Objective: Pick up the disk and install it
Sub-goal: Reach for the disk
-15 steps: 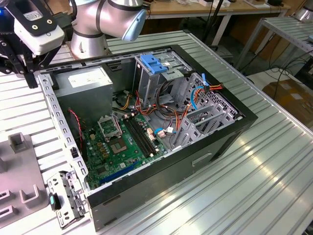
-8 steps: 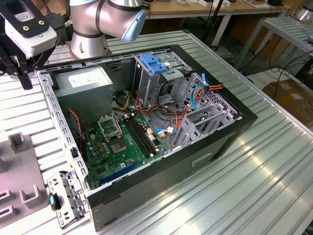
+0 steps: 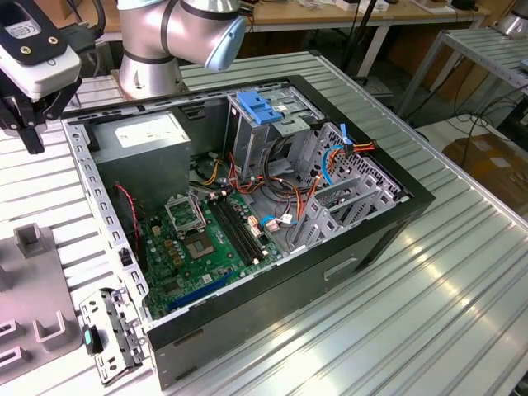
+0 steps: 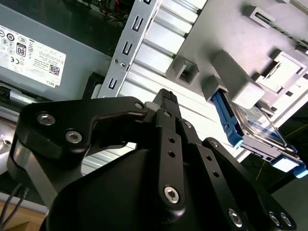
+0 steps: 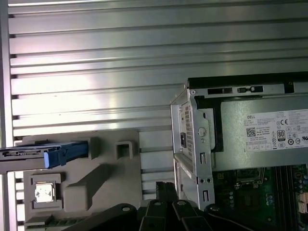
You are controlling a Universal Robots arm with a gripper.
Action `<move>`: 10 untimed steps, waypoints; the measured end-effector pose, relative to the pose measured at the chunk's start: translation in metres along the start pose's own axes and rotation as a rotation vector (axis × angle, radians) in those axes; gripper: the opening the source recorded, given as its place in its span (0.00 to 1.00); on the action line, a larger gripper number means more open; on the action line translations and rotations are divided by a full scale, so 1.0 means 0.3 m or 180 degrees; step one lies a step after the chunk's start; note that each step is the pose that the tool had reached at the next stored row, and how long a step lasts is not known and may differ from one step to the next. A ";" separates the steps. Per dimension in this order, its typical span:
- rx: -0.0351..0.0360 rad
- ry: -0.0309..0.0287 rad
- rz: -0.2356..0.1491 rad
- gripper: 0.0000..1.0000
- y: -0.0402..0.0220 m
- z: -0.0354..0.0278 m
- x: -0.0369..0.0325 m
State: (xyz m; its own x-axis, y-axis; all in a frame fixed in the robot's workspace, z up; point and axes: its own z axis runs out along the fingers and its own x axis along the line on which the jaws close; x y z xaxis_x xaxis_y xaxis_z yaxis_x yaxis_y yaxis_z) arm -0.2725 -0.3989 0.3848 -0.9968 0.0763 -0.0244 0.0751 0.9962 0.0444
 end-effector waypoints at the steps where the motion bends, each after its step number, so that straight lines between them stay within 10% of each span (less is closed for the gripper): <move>1: 0.0000 0.0000 0.0000 0.11 0.000 0.000 0.003; 10: 0.0000 0.0000 0.0000 0.11 -0.003 0.003 0.039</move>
State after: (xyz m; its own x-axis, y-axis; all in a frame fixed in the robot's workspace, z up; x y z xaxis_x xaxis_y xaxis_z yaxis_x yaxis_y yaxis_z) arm -0.2842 -0.3990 0.3835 -0.9968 0.0762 -0.0245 0.0750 0.9962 0.0445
